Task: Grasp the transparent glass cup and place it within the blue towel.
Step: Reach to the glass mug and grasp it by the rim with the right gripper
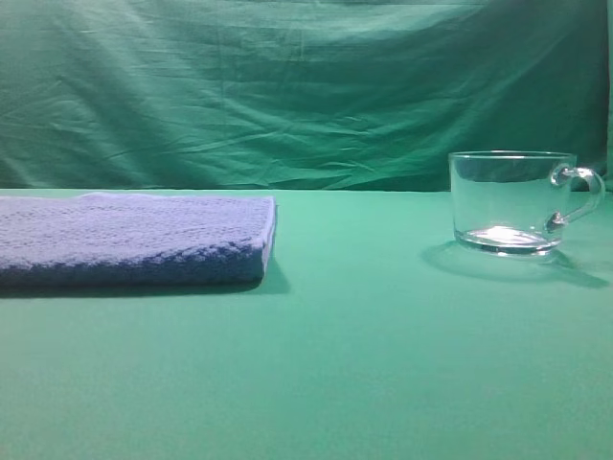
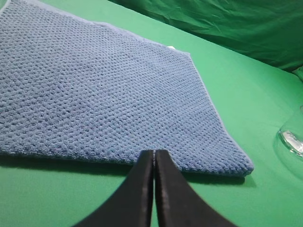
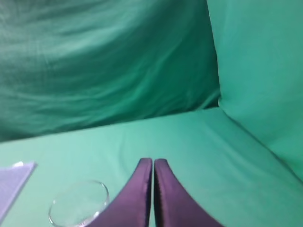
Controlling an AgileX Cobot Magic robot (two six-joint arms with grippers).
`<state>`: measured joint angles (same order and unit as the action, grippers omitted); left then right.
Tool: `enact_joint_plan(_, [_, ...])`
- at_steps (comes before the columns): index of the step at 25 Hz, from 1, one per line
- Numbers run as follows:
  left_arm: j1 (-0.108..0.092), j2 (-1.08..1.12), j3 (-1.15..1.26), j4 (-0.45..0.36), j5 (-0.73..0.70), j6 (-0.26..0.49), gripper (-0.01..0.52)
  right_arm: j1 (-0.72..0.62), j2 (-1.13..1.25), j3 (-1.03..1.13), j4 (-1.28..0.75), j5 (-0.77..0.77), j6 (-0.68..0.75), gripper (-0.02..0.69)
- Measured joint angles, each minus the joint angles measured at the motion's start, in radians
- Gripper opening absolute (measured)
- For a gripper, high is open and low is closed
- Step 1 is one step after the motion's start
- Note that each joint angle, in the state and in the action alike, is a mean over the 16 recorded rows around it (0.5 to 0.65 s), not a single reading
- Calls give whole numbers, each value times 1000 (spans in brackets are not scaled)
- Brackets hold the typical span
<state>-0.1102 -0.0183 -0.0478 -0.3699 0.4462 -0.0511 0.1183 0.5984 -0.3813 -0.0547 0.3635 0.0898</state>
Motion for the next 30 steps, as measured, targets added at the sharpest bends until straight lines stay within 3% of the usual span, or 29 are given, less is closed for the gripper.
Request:
enact_joint_plan(16, [0,0,0,0,0,0,0,143,601,-307,51,277,-174,26])
enact_joint_plan(30, [0,0,0,0,0,0,0,246,950,-524,55,306,-269,421])
